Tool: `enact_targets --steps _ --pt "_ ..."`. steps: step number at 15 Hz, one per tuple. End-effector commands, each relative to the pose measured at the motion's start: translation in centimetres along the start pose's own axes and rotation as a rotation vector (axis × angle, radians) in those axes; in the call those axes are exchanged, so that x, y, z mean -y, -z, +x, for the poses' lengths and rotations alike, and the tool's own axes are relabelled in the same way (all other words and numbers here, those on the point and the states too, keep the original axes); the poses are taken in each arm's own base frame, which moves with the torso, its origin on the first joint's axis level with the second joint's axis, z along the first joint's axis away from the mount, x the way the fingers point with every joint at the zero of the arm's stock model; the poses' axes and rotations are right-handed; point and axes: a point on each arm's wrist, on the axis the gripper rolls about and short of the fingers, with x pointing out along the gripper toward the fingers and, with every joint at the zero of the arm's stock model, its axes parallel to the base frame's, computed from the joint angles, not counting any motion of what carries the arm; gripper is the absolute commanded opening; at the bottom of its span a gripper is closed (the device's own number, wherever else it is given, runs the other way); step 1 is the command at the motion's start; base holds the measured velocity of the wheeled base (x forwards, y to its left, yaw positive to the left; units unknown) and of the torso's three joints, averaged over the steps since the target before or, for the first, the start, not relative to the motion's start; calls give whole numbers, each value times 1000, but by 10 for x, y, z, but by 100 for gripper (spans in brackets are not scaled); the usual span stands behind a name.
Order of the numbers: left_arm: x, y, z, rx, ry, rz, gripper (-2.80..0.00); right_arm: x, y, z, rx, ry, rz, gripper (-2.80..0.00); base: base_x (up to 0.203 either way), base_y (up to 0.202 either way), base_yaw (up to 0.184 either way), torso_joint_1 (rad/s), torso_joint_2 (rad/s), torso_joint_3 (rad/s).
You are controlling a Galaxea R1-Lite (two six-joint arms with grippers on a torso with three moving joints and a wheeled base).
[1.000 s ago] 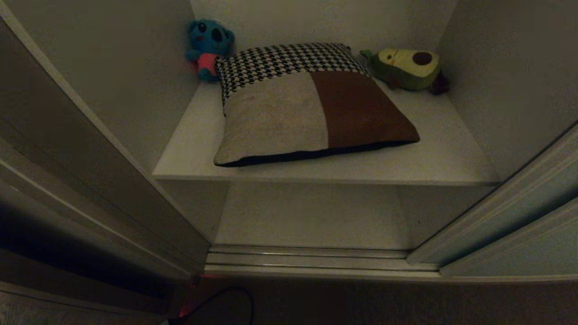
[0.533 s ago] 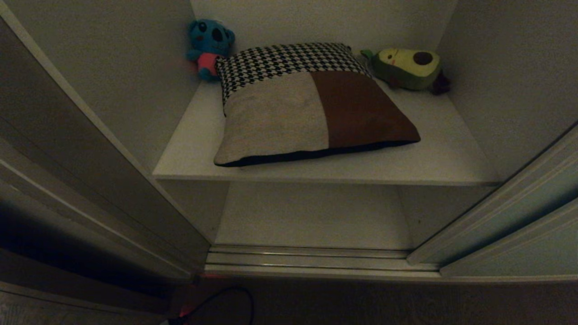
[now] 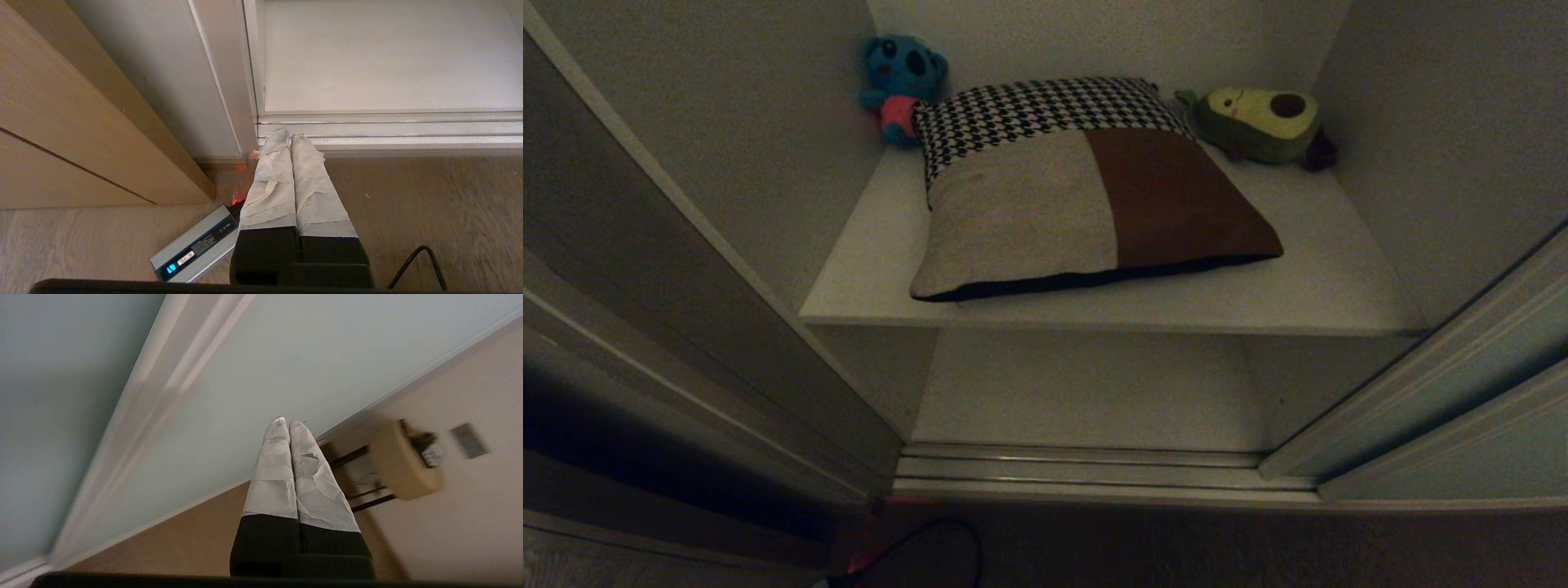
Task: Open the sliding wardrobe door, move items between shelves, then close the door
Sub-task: Close the door
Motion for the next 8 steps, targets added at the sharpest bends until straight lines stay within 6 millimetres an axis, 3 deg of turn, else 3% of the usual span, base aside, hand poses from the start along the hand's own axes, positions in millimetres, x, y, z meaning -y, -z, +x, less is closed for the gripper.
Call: enact_targets --steps 1,4,8 --pt "0 0 0 0 1 0 -280 4 4 13 -21 -44 29 -280 0 0 0 0 0 0" --pt "0 0 0 0 1 0 -280 8 10 35 -40 -170 128 -280 0 0 0 0 0 0" --pt "0 0 0 0 1 0 -280 12 13 49 -56 -273 233 -280 0 0 0 0 0 0"
